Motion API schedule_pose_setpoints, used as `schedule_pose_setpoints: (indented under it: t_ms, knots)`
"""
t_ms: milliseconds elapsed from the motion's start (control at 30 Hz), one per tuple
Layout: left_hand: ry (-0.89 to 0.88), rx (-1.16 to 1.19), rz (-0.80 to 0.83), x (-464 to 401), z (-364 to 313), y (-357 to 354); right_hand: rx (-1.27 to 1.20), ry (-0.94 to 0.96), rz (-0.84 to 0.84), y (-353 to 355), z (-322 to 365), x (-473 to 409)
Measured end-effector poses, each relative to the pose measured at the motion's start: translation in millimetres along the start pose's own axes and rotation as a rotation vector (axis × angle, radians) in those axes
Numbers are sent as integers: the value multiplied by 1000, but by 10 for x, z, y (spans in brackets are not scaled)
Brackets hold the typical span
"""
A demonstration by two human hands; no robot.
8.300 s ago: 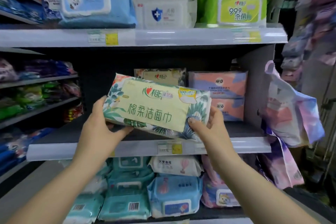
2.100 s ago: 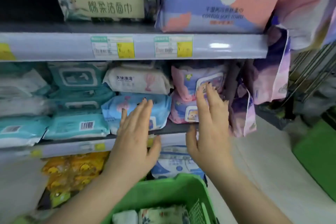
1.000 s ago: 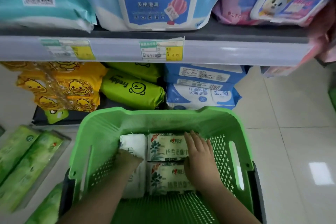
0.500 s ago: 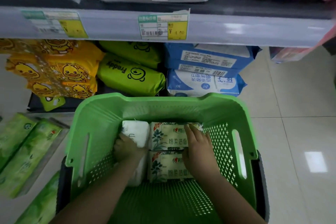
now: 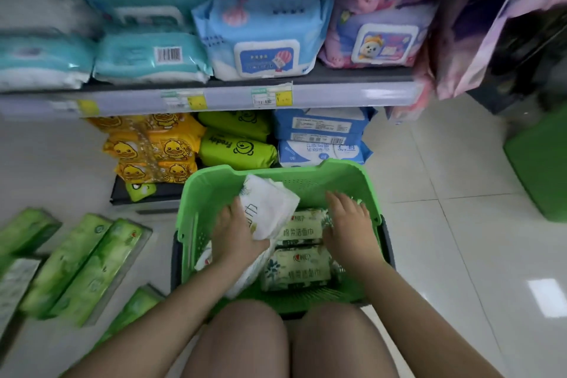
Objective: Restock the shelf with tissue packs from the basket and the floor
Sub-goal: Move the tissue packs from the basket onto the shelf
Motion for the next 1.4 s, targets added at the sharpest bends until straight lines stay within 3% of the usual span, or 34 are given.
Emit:
schedule_pose_setpoints:
  t_ms: [133,400,633,733,800,933,1033,1167,1300,1367,1400]
  knots:
    - [-351,-101,-117,442,-273,648,-41,32,-115,414,155,313]
    - [-892,-248,-575,1267,-688,1879,-766,212,-228,1614,654,1078]
    - [-1175,-385,-897,1629,-1028,2814,-826,365,-299,2446,931,1370]
    - [-1157,-421,-954,1663,-1126,3086,-895,383,-360,2693,954,1375]
    - [-1022,-343,-912,1647,-1130,3230,-939,383,-420,2813,967,1376]
    - [-619,13,-883,1633,-1055,3601,-1042,422,-529,3013,995,1328]
    - [-410,356,-730,1594,-1036,3783,-1069,457,-541,3077,1009,1187]
    - [-429,600,-578,1309,-990,3853,-1085,529,-518,3206,1124,895]
    - [-471,1197,-342,917,-973,4092,-1047,634,-515,3466,1269,620]
    - [-487,1409,-349,769,-950,4241,-945,642,-559,3581,1311,457]
    - [-518,1385,-382,719,-947,4306,-878,634,-594,3637,1344,362]
Point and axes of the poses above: each hand's wrist, its own x-axis away from the middle knuckle, its own y-axis out of the back of the hand, z = x × y, the point moved 2 cm from there along -x, towards the middle knuckle, and after that the axes turned 1 degree about -z, right-handed, at the moved point
